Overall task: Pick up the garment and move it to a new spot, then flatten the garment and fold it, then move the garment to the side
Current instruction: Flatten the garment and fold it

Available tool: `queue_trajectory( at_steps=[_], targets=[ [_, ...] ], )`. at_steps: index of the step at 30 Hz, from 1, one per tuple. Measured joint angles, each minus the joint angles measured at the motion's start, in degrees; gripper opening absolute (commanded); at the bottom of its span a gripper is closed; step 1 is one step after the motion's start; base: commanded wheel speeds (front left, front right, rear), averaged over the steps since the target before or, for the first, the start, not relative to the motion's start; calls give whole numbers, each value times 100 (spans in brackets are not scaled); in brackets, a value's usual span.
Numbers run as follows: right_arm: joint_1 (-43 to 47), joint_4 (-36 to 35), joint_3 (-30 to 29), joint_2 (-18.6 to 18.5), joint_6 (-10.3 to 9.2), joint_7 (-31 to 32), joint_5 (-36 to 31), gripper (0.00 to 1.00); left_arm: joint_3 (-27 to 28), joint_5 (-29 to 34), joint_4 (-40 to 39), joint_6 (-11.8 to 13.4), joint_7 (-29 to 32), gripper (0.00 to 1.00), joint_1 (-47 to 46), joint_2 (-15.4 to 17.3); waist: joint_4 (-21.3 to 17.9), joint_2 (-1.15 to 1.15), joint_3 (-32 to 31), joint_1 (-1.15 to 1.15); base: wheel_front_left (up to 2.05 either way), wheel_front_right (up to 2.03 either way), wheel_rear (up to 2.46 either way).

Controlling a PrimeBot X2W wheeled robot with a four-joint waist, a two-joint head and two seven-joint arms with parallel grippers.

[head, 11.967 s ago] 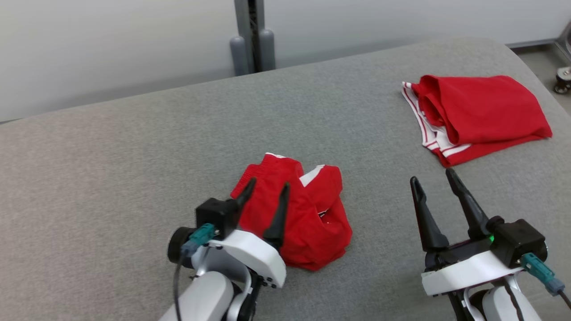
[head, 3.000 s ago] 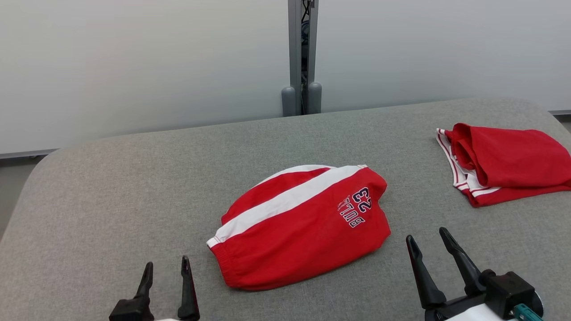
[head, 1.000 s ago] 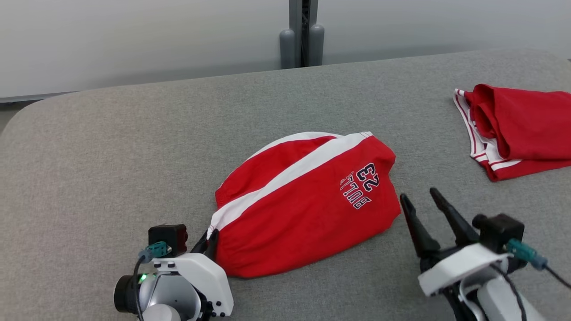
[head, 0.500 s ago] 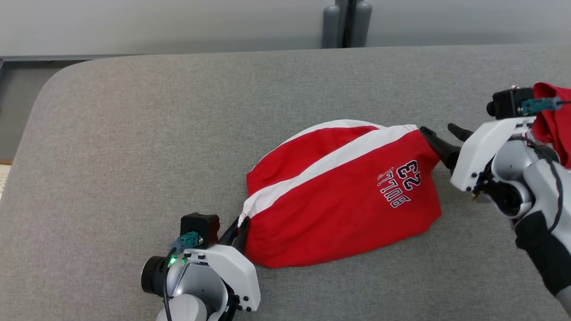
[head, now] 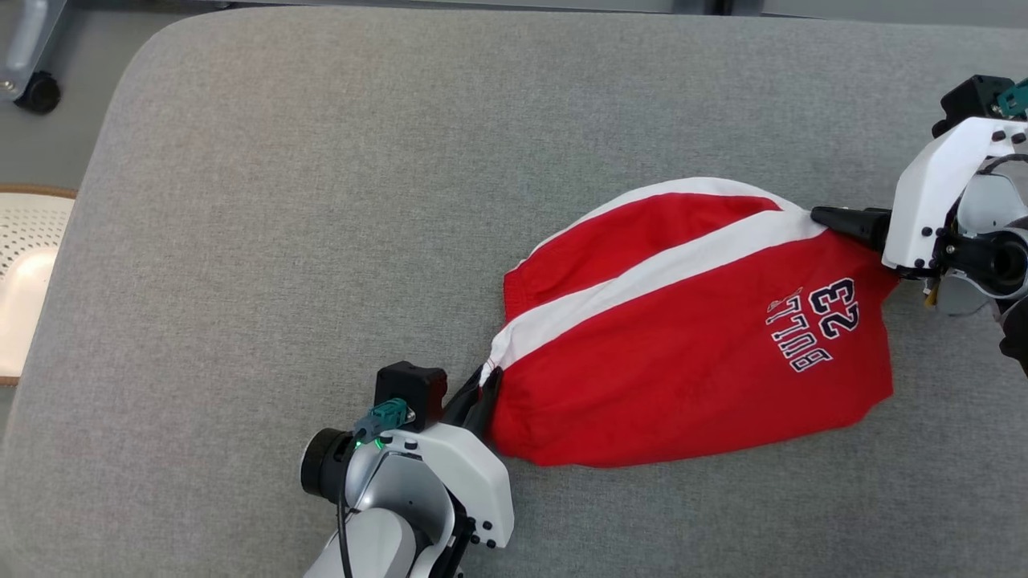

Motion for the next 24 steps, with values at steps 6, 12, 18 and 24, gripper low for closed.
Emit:
queue_trajectory(
  at_steps=[6, 12, 18, 24],
  targets=[
    [-12, -168, 242, -110, 0, 305, 192, 0, -74, -91, 77, 99, -96, 0, -97, -4, 49, 0, 37, 0, 0, 0, 0],
    [-10, -588, 405, -291, 0, -149, 345, 0, 4, -121, 68, 174, -341, 0, -124, 22, -45, 0, -79, 0, 0, 0, 0],
    [20, -1066, 478, -520, 0, -960, 534, 0, 315, -101, -176, 197, -864, 0, -327, 202, -236, 0, -261, 0, 0, 0, 0],
    [117, -1697, 616, -740, 2, -2527, 495, 0, 682, -162, -535, 82, -1279, 0, -602, 424, -517, 0, -471, 0, 0, 0, 0]
  ],
)
